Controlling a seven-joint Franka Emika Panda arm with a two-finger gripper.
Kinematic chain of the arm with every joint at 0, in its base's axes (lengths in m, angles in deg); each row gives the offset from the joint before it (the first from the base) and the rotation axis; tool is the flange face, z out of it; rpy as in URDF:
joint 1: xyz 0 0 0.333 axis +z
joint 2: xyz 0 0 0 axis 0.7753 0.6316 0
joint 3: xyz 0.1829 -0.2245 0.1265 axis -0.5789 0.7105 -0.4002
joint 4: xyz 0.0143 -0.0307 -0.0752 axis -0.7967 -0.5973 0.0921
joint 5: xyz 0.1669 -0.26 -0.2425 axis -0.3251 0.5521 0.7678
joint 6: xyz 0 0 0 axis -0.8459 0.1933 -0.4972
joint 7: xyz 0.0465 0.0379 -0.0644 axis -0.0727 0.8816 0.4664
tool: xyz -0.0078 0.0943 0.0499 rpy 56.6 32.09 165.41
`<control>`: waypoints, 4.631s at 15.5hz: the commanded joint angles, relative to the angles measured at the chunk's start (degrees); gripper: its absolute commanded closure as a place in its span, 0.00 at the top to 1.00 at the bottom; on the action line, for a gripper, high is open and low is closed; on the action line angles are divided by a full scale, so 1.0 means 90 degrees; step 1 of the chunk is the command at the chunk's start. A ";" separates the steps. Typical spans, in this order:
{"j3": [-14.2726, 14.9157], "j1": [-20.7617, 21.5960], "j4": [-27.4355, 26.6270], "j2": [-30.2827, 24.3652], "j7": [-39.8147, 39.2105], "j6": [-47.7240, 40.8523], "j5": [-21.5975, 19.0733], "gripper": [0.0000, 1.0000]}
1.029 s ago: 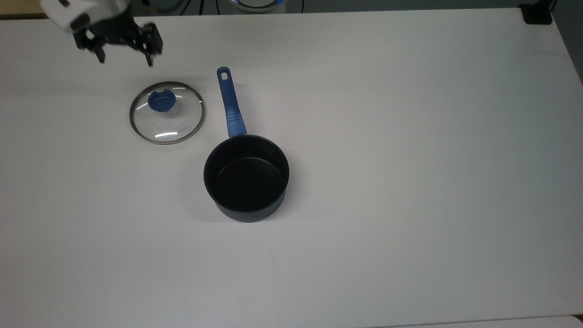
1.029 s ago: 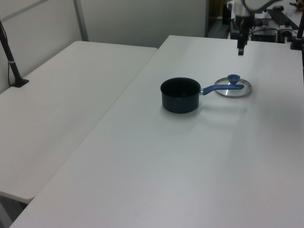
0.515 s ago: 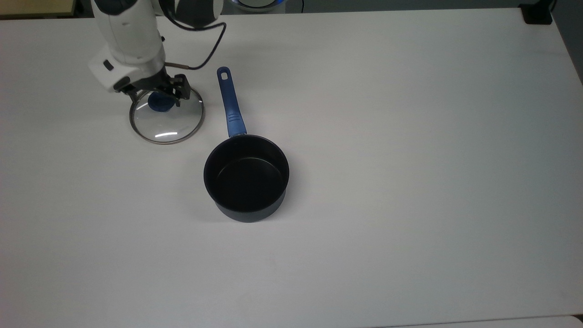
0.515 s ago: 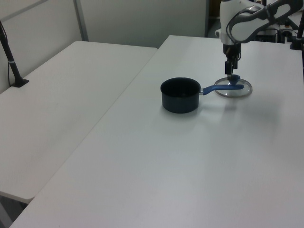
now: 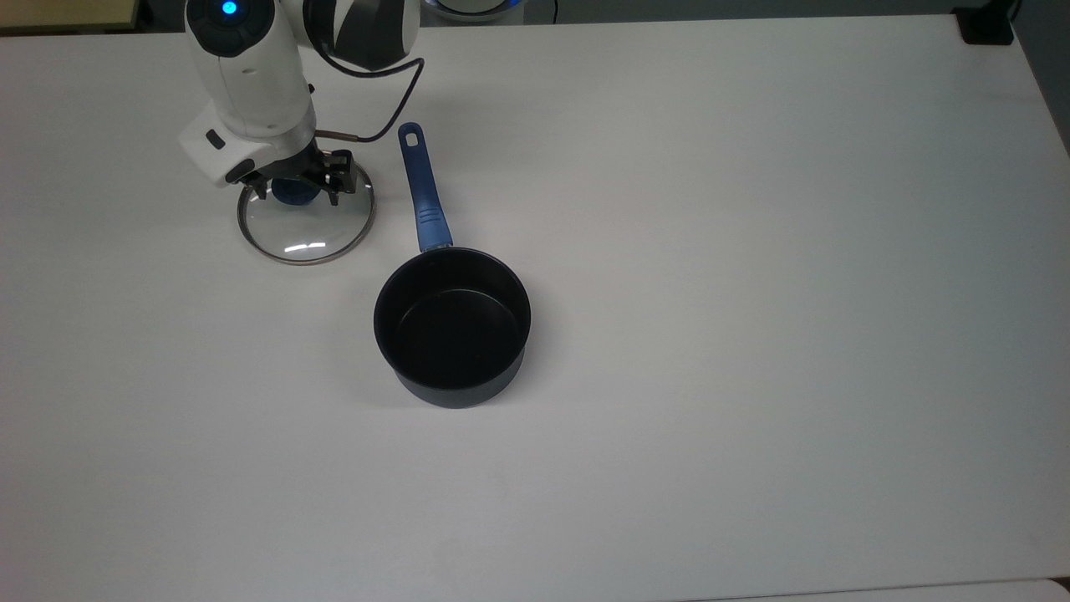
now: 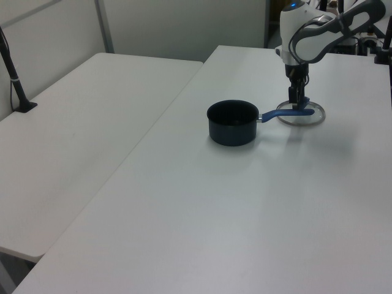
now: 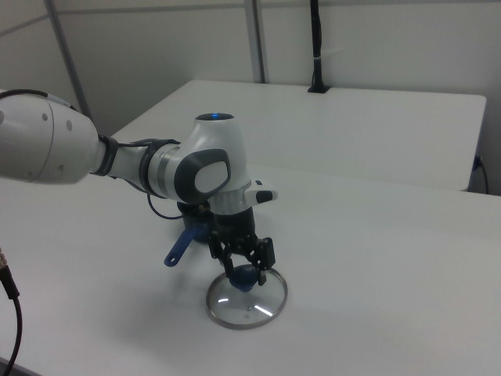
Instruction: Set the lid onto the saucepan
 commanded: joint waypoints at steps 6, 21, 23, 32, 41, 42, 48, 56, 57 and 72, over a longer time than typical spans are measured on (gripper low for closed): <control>0.0044 0.0018 0.0237 -0.0573 0.0072 -0.1030 0.0088 0.47; 0.0024 0.1209 0.4290 0.1114 0.3565 -0.2468 -0.0224 0.47; -0.0005 0.1278 0.4360 0.1261 0.3889 -0.2429 -0.0419 0.47; -0.0151 0.1610 0.4770 0.1964 0.4953 -0.2058 -0.0772 0.47; -0.0161 0.1756 0.4790 0.2248 0.5297 -0.1794 -0.0762 0.47; -0.0161 0.1747 0.4790 0.2248 0.5287 -0.1814 -0.0762 0.47; -0.0171 0.1747 0.4741 0.2209 0.5257 -0.1979 -0.0732 0.98; -0.0454 0.1220 0.4380 0.1019 0.4712 -0.2778 -0.0752 1.00; -0.0464 0.1171 0.4273 0.0795 0.4575 -0.3003 -0.0752 1.00; -0.0833 0.0382 0.2270 -0.1942 0.1580 -0.3670 -0.0693 1.00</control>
